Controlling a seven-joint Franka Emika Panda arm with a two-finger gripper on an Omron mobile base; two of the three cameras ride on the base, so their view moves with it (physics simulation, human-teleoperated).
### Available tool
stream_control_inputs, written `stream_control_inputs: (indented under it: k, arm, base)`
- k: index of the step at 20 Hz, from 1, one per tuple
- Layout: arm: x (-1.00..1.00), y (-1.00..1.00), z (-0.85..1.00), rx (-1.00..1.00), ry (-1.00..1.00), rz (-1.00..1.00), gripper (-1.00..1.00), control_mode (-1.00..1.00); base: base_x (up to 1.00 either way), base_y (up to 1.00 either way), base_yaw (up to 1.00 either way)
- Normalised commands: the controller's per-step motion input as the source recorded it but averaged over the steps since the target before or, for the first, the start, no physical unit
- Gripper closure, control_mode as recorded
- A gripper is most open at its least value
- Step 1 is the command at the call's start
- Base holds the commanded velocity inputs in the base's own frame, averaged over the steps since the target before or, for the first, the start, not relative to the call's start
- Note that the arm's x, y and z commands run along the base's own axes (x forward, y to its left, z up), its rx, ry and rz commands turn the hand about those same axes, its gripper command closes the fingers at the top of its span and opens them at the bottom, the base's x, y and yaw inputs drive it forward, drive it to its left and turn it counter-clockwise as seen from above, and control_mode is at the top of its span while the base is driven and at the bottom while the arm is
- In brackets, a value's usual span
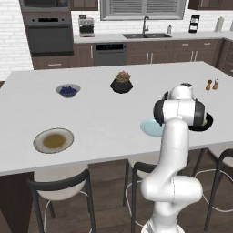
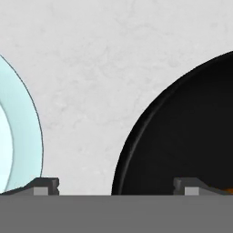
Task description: Pick the chicken drumstick and corn from their plates and place them in the bowl. Then put the bowl in the fridge.
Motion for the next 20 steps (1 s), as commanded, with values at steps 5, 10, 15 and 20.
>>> stream_control_inputs:
  k: [5, 10, 15, 20]
  arm:
    - [0.0, -0.02, -0.14, 0.0, 0.0, 0.0, -1.0, -1.0]
    - [0.0, 0.0, -0.15, 0.0, 0.0, 0.0, 1.0, -1.0]
    - [-0.02, -0.01, -0.17, 0.0, 0.0, 0.0, 1.0, -1.0]
    - [0.0, -0.05, 0.0, 0.0, 0.0, 0.0, 1.0, -1.0]
  base:
    - [0.0, 0.0, 0.0]
    - [0.0, 0.0, 0.0]
    - [0.0, 0.0, 0.0]
    - [0.0, 0.0, 0.0]
